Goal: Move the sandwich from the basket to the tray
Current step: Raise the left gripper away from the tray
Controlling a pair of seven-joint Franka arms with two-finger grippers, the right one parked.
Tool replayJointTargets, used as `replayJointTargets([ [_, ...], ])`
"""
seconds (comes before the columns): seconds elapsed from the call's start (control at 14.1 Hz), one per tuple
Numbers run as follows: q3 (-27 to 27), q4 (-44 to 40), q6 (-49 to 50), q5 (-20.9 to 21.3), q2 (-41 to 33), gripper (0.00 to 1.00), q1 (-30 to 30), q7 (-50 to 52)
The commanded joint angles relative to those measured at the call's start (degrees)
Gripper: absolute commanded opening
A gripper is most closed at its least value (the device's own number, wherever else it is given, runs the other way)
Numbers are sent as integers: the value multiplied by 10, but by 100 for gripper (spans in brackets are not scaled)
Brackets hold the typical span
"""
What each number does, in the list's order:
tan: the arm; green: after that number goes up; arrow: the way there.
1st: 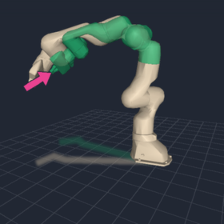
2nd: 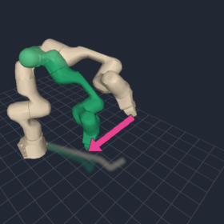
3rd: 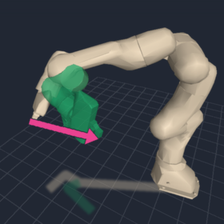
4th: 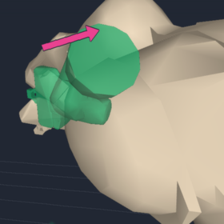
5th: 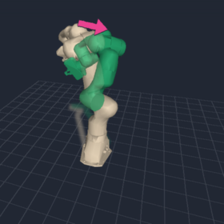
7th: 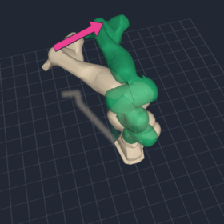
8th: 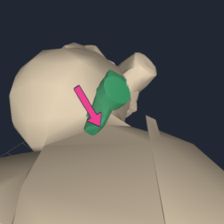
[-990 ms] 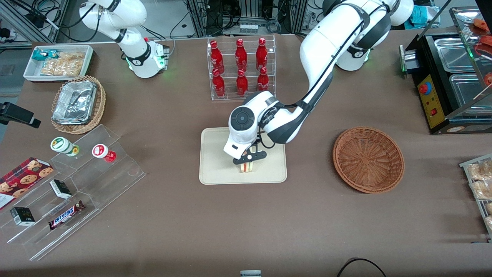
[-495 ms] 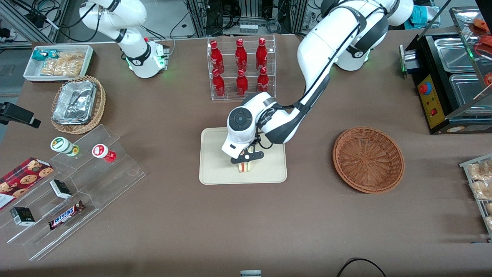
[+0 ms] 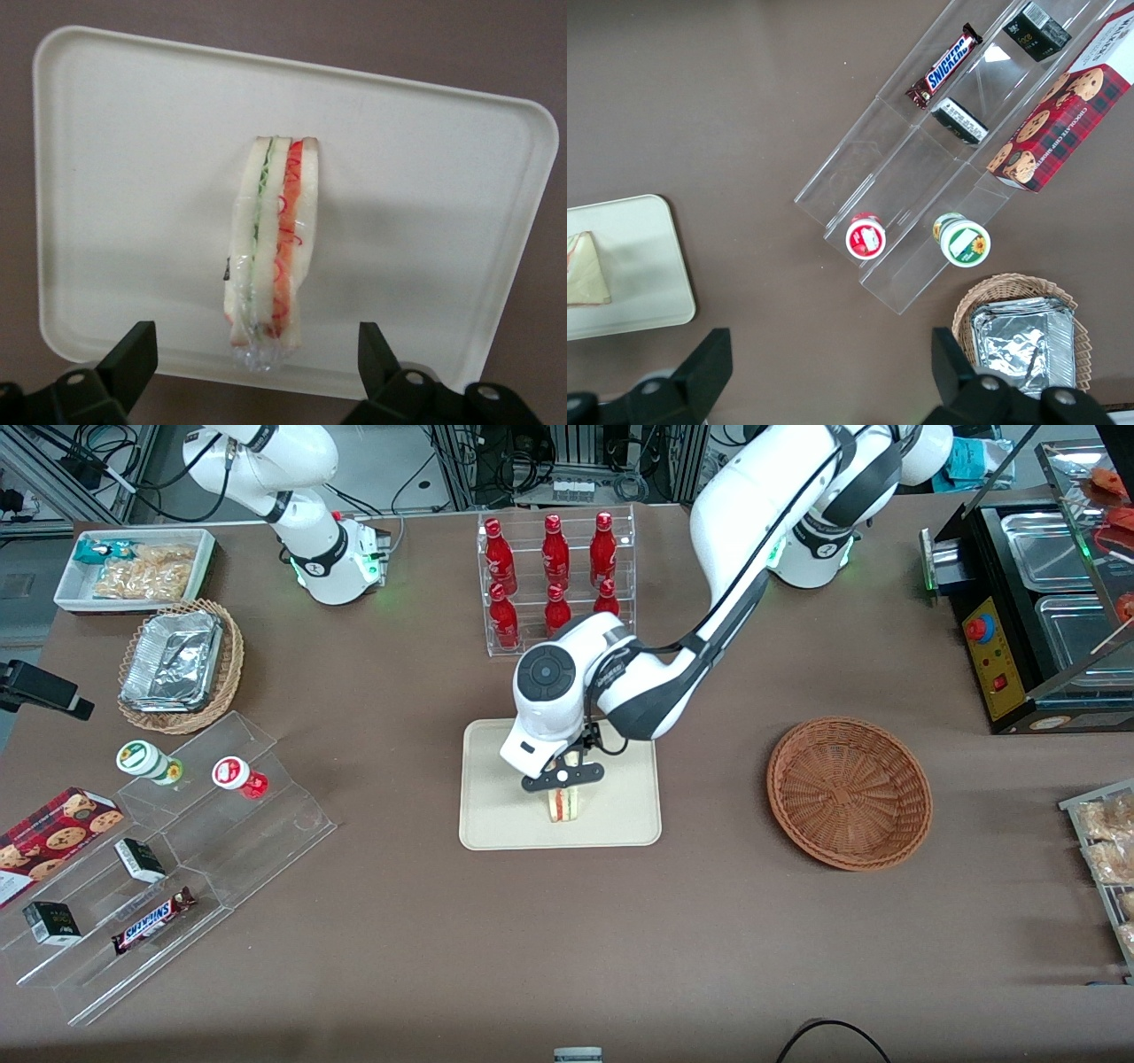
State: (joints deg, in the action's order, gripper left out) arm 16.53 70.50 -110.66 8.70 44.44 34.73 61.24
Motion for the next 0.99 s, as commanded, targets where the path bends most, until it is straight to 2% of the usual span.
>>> replayJointTargets([
  [0.0,-21,9,50,2,-40,100,-10,34],
  [0.21,-18,67,57,1,-97,100,-59,16],
  [0.57,-18,202,62,-17,-214,100,-145,-106],
  [0.78,-18,265,65,-53,-279,100,-212,-223],
  [0.92,-18,270,113,-72,-309,100,-246,-281],
])
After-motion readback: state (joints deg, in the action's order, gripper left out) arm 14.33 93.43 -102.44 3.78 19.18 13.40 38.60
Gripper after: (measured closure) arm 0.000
